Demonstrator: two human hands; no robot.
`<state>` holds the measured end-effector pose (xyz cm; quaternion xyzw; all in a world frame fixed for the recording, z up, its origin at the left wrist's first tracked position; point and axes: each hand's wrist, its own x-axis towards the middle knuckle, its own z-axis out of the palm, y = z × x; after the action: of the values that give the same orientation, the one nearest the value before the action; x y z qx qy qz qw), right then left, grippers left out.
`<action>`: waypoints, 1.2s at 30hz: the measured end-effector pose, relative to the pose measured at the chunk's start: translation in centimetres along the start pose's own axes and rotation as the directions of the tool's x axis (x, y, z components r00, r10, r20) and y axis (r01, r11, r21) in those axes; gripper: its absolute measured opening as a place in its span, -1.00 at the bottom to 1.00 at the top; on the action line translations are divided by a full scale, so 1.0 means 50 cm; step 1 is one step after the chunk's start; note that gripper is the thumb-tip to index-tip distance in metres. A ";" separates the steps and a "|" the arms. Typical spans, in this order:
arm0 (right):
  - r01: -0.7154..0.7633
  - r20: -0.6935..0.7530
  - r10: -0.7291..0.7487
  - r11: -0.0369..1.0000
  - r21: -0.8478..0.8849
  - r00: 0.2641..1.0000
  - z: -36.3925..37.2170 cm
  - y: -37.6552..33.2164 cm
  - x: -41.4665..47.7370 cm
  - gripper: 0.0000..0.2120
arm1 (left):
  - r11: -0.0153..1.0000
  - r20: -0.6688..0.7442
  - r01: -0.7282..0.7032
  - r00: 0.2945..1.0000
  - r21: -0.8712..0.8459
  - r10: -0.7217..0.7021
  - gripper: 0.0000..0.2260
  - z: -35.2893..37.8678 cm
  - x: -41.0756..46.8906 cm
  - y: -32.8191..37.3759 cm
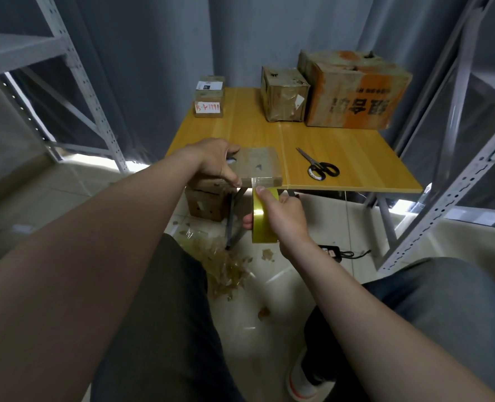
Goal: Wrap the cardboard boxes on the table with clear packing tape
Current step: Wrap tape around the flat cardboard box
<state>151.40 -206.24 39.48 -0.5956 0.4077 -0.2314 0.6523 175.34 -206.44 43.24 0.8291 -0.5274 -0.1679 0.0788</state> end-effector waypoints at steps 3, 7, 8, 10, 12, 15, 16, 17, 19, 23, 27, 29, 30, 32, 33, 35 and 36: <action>0.004 -0.006 -0.004 1.000 -0.002 1.000 0.001 0.000 0.001 -0.66 | 1.000 0.003 0.009 1.000 0.005 -0.009 0.08 -0.002 -0.002 0.001; -0.021 0.002 0.021 0.999 -0.045 1.000 0.000 -0.001 0.002 -0.65 | 1.000 0.012 0.003 1.000 0.002 -0.003 0.01 -0.006 -0.007 0.012; -0.042 -0.001 0.042 0.997 -0.060 0.999 0.000 0.010 0.002 -0.60 | 1.000 0.016 0.000 1.000 -0.002 0.000 -0.03 -0.007 -0.009 0.014; -0.087 -0.015 0.086 0.994 -0.071 0.996 -0.005 0.045 -0.002 -0.50 | 1.000 0.026 -0.005 1.000 -0.008 0.005 -0.08 -0.008 -0.010 0.014; -0.130 -0.007 0.129 0.990 -0.048 0.992 -0.010 0.072 -0.014 -0.50 | 1.000 0.036 -0.007 0.999 -0.014 0.007 -0.07 -0.008 -0.011 0.012; -0.159 0.016 0.159 0.987 0.008 0.987 -0.004 0.077 -0.021 -0.61 | 0.999 0.023 -0.016 1.000 -0.039 0.017 -0.08 -0.007 -0.015 0.012; -0.147 0.016 0.146 0.989 0.010 0.989 0.008 0.075 -0.021 -0.60 | 0.998 0.024 -0.021 0.999 -0.060 0.022 -0.09 -0.007 -0.015 0.011; -0.131 0.016 0.131 0.991 0.011 0.991 0.017 0.073 -0.024 -0.53 | 0.996 0.032 -0.025 0.999 -0.086 0.028 -0.10 -0.006 -0.016 0.012; -0.096 -0.001 0.096 0.995 0.001 0.995 0.032 0.088 -0.010 -0.36 | 0.991 0.045 -0.041 0.998 -0.126 0.047 -0.14 -0.002 -0.021 0.012; -0.108 0.021 0.109 0.994 -0.013 0.994 0.020 0.095 0.000 -0.62 | 0.984 -0.064 -0.114 0.992 -0.135 0.106 -0.51 0.018 -0.041 0.006; -0.105 0.032 0.105 0.994 -0.007 0.994 0.014 0.108 0.015 -0.66 | 0.995 -0.289 -0.008 0.957 0.101 0.037 -0.64 0.050 -0.088 0.042; -0.113 0.045 0.113 0.994 0.001 0.993 0.013 0.113 0.018 -0.66 | 0.989 -0.459 0.012 0.887 0.145 0.057 -0.66 0.082 -0.126 0.071; -0.116 0.048 0.116 0.993 0.001 0.992 0.010 0.113 0.019 -0.67 | 0.996 -0.556 0.010 0.830 0.093 0.043 -0.72 0.102 -0.147 0.082; -0.117 0.052 0.117 0.993 0.002 0.992 0.008 0.100 0.012 -0.73 | 0.986 -0.608 0.024 0.785 -0.164 -0.120 -0.88 0.145 -0.179 0.092; -0.114 0.044 0.113 0.994 0.004 0.993 0.005 0.095 0.010 -0.77 | 0.934 -0.506 0.069 0.825 -0.352 -0.252 -0.92 0.163 -0.187 0.099; -0.125 0.034 0.125 0.992 0.006 0.992 0.001 0.096 0.011 -0.81 | 0.735 -0.156 0.197 0.911 -0.649 -0.382 -0.82 0.196 -0.193 0.115; -0.121 0.036 0.120 0.993 -0.001 0.992 0.001 0.096 0.012 -0.81 | 0.617 -0.013 0.236 0.929 -0.751 -0.370 -0.76 0.210 -0.195 0.122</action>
<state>150.87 -205.80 34.68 -0.5735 0.4311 -0.1813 0.6726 162.59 -199.79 37.24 0.8139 -0.2576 -0.3072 0.4206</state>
